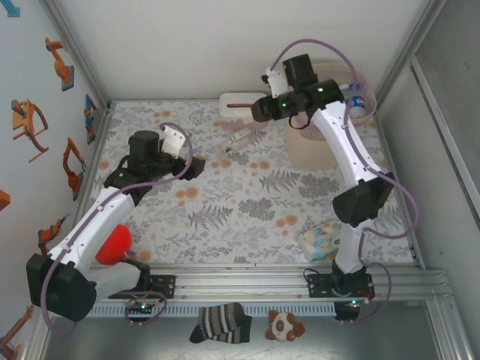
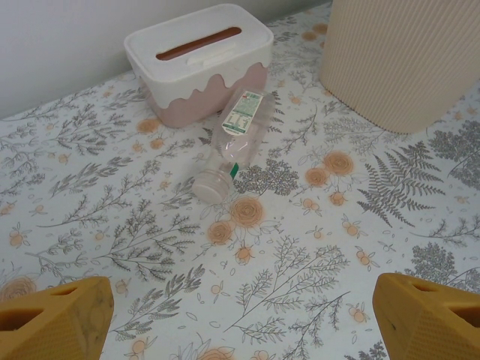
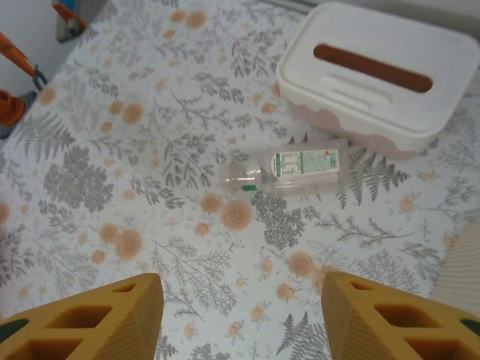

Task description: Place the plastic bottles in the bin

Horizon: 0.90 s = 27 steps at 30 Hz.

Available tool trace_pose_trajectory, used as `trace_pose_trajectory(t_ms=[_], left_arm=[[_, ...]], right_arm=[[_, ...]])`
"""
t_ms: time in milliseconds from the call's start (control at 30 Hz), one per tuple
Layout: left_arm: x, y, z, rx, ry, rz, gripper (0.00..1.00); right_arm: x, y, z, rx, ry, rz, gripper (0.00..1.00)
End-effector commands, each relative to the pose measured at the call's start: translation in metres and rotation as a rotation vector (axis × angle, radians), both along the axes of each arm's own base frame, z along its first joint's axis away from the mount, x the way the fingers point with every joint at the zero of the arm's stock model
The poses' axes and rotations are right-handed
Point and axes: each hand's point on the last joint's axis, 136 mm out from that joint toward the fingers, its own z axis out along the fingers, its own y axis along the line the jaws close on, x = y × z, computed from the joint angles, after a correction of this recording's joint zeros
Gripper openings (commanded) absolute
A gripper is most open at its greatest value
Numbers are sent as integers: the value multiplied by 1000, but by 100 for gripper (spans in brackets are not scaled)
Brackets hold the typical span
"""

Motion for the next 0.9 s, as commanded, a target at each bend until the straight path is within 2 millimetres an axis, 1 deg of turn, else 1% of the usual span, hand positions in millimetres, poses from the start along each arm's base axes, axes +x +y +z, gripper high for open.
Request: trace_pose_trajectory(t_ms=[0, 67, 133, 167, 267, 333, 467, 567, 667, 733, 867], left_arm=[[2, 2, 13, -5, -27, 2, 89], [3, 3, 13, -5, -29, 5, 89], [3, 3, 14, -5, -31, 7, 89], [3, 4, 14, -4, -31, 9, 89], [2, 5, 16, -5, -40, 13, 89], [1, 5, 17, -7, -43, 13, 89], [1, 5, 19, -11, -46, 11, 89], [1, 4, 20, -15, -47, 11, 89], [0, 4, 20, -18, -48, 9, 89], [0, 4, 20, -20, -48, 10, 89], [0, 4, 21, -25, -51, 9, 89]], right_arm=[[25, 1, -20, -62, -2, -146, 58], [38, 4, -38, -8, 72, -310, 60], [44, 14, -57, 18, 100, -404, 62], [48, 20, -65, 5, 85, -438, 64], [59, 30, -80, -7, 30, -555, 69], [65, 36, -92, -1, 17, -637, 71], [72, 38, -119, -34, -40, -842, 75], [77, 47, -140, -33, -49, -918, 76], [82, 45, -159, -33, -61, -1007, 77], [87, 42, -167, -28, -71, -1052, 77], [96, 47, -190, -3, -78, -1086, 77]])
